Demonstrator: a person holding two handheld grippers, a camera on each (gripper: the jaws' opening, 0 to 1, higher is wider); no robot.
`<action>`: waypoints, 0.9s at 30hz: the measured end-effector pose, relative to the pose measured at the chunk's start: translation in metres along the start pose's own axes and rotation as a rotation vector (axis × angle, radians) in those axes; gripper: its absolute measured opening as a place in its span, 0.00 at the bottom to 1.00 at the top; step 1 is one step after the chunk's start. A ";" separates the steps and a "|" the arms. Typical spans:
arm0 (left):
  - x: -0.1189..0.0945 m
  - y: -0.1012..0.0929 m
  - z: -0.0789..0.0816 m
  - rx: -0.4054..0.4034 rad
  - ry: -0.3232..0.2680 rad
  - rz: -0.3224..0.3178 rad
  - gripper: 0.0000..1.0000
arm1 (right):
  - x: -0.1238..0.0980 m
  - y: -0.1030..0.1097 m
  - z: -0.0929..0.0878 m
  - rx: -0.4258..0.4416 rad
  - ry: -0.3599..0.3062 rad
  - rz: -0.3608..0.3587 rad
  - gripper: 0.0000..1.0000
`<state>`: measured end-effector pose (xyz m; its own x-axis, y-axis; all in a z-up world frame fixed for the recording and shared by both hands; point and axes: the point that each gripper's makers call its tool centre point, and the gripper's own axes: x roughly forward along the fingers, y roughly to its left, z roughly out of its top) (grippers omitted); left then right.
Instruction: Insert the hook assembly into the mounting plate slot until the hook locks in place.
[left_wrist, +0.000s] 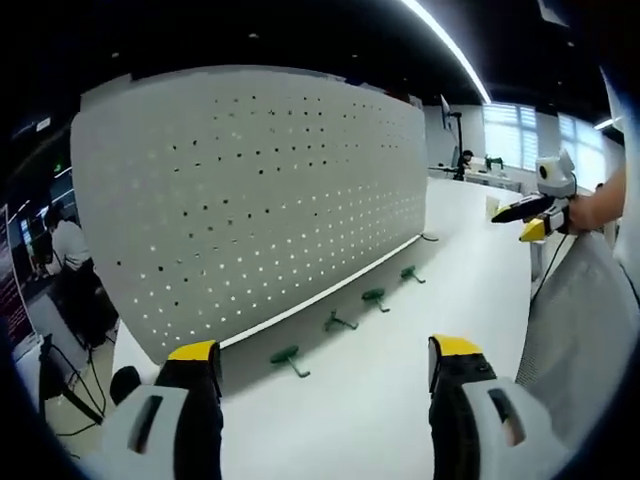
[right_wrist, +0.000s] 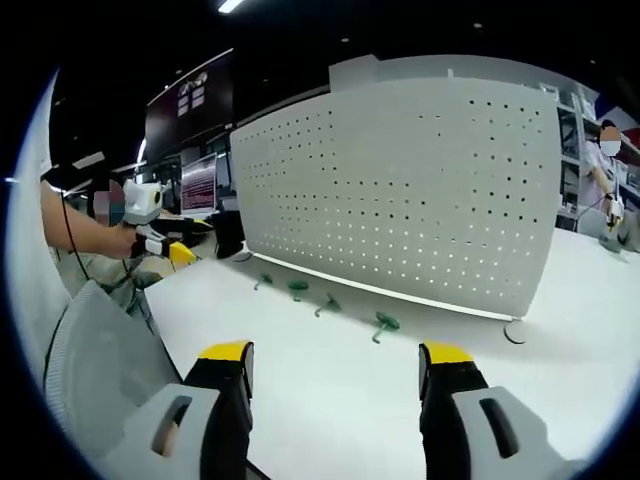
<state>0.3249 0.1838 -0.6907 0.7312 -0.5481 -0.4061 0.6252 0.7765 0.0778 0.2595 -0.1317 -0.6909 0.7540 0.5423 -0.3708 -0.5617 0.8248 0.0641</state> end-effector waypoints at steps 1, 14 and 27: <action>0.001 0.000 0.000 0.002 0.001 -0.003 0.88 | 0.000 0.000 0.000 0.001 0.000 0.000 0.65; 0.012 0.006 -0.006 0.077 0.061 -0.067 0.88 | 0.001 0.000 -0.002 0.001 0.011 0.000 0.64; 0.025 0.015 -0.015 0.192 0.147 -0.136 0.87 | -0.003 0.000 -0.003 0.007 0.008 -0.014 0.64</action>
<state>0.3486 0.1869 -0.7134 0.5986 -0.5815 -0.5510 0.7653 0.6183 0.1788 0.2562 -0.1335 -0.6927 0.7586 0.5297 -0.3794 -0.5489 0.8333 0.0659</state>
